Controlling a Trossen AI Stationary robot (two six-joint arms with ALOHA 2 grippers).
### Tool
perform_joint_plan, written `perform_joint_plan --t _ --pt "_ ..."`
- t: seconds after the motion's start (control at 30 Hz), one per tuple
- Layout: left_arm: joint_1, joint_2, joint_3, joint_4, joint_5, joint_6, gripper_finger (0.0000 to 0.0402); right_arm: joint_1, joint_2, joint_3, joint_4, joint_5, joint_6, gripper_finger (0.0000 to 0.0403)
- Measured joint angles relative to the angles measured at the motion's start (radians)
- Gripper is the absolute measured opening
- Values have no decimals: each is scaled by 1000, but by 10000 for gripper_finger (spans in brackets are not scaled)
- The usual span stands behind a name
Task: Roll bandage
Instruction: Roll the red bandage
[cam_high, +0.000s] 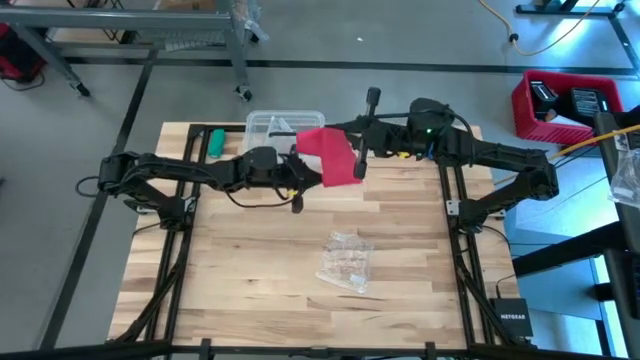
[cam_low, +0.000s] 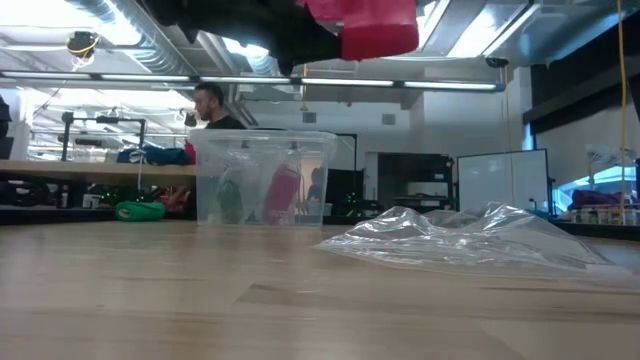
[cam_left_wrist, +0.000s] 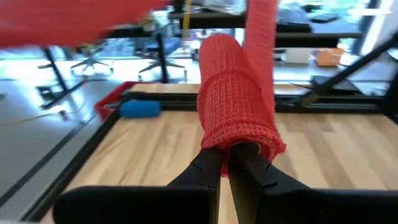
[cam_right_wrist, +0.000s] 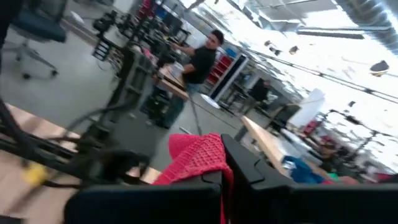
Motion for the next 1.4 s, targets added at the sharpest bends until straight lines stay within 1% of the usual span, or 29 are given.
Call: perform_joint_plan --t 0.13,0.27,0.4,0.63,0.73,0.83,0.9,0.97,1.07,1.13,1.23,1.3,1.4 --pt "21 0 0 -3 -78 -45 13 61 5 0 -18 15 -23 0" --pt "46 0 0 0 -133 -71 13 117 4 0 23 46 -62 0" --pt "58 0 0 21 -136 -78 13 112 15 0 89 61 -70 0" --pt "56 18 0 41 -136 -78 13 114 85 0 195 34 -75 0" --pt "57 40 0 42 -136 -77 13 113 116 37 180 35 -76 0" --pt "57 61 0 30 -132 -68 13 114 147 108 112 36 -88 0" --pt "46 68 0 23 -128 -52 13 107 153 154 37 64 -109 0" --pt "28 69 0 14 -120 -28 13 88 152 182 -3 74 -119 0" --pt "-8 69 0 13 -53 23 13 45 143 203 -62 103 -119 0" --pt "-38 68 0 0 -4 54 13 5 139 206 -118 126 -114 0" --pt "-91 66 0 -19 38 97 13 -70 136 206 -214 133 -77 0" --pt "-123 66 0 -21 49 123 13 -123 136 206 -285 132 -57 0" --pt "-162 60 0 -21 50 158 13 -194 135 183 -359 104 -17 0"
